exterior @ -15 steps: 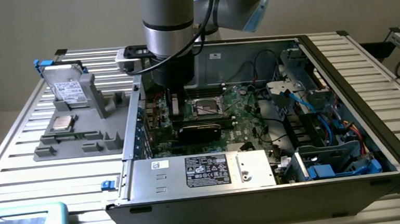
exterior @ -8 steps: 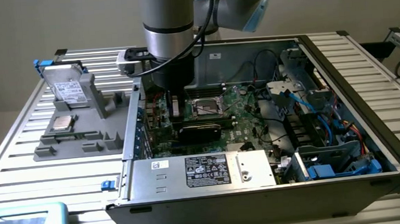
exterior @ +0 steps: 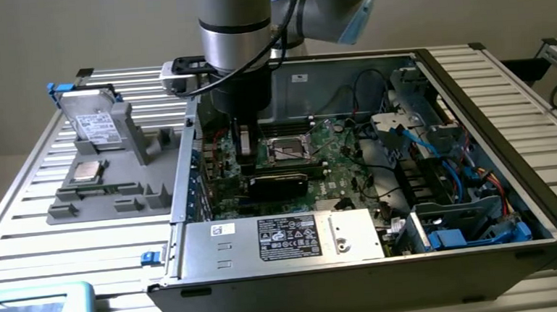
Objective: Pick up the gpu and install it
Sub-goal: 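Press down on the gpu until it lock into place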
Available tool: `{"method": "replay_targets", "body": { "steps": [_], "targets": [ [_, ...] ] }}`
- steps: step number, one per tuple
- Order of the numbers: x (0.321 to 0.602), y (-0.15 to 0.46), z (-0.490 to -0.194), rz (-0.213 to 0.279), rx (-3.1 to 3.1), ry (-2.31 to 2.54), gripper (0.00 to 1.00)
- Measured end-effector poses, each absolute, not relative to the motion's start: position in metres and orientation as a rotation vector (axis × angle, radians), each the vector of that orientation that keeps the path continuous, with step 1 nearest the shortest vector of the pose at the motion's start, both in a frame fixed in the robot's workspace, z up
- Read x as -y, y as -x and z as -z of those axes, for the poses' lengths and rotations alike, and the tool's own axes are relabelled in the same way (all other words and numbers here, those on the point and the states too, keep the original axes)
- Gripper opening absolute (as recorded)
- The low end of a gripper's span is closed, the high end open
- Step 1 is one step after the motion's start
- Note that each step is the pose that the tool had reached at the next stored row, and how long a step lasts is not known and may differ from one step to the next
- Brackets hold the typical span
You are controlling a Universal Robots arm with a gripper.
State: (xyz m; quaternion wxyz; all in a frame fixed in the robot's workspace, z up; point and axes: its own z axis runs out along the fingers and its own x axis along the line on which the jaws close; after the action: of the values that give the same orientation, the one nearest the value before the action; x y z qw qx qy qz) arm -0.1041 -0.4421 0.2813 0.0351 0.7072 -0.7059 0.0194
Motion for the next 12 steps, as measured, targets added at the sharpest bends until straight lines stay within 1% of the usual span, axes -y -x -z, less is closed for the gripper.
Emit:
{"method": "replay_targets", "body": {
  "steps": [7, 12],
  "targets": [
    [0.448, 0.074, -0.282, -0.059, 2.169, -2.173, 0.11],
    [0.447, 0.070, -0.277, -0.055, 2.171, -2.175, 0.11]
  ]
}}
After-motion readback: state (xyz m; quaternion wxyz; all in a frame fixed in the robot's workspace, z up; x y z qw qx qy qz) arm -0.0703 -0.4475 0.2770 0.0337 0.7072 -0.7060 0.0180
